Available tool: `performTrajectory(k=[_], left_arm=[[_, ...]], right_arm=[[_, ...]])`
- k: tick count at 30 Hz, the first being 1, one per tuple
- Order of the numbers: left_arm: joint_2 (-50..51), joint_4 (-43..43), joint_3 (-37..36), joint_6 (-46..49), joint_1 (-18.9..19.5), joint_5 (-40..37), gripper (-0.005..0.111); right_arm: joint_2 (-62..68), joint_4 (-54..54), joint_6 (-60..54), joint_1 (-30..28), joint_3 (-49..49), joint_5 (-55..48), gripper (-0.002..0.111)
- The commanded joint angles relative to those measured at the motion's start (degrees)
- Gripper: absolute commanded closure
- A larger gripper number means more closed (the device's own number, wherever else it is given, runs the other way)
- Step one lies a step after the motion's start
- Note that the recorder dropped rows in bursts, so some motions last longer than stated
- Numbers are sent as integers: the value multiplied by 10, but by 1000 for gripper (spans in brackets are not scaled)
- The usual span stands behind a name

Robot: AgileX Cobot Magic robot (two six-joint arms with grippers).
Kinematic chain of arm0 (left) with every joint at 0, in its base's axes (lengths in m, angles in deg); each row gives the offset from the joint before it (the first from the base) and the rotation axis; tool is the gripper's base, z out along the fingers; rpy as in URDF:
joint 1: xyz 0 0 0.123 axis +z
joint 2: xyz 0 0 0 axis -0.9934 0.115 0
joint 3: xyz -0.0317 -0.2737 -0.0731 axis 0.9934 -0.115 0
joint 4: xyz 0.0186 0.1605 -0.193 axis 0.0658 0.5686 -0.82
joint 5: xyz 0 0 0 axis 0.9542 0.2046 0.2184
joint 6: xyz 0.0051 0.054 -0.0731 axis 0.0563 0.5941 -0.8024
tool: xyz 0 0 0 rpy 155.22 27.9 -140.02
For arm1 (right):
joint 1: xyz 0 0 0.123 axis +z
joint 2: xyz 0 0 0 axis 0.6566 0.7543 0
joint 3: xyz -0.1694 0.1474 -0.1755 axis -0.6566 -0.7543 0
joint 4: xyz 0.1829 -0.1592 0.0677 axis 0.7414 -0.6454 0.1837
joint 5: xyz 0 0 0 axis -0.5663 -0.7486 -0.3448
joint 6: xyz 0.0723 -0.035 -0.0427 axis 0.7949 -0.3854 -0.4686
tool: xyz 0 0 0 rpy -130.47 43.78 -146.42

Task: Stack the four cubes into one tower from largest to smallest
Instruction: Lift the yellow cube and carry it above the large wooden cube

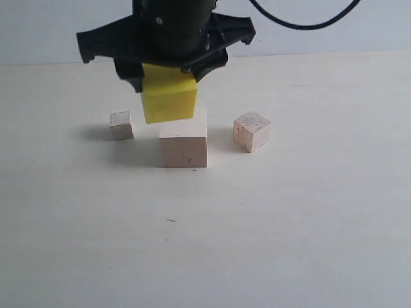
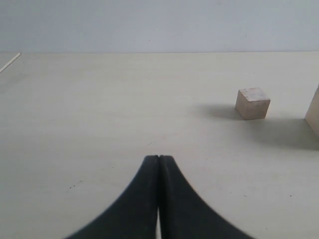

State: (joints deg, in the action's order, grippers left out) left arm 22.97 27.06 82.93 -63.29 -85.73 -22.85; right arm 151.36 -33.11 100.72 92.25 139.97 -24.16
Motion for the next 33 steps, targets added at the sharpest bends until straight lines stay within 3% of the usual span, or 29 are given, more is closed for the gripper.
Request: performTrajectory(k=[1,10,17,26,33], left_arm=[[-3,-4,-2,1,-4,4,107],[-3,-4,-2,1,-4,4,107],[-3,-4,-2,1,-4,4,107],[-3,-4,-2,1,-4,4,107],[-3,-4,-2,1,-4,4,107]], right_arm=[[41,-10,3,-47,46,-46,108],[88,60,-17,-105,63,-15,108],[125,101,-25,-109,87,5,108],[186,91,-33,-110,192,-46,108],[218,72,-38,-110,213,-46,108]])
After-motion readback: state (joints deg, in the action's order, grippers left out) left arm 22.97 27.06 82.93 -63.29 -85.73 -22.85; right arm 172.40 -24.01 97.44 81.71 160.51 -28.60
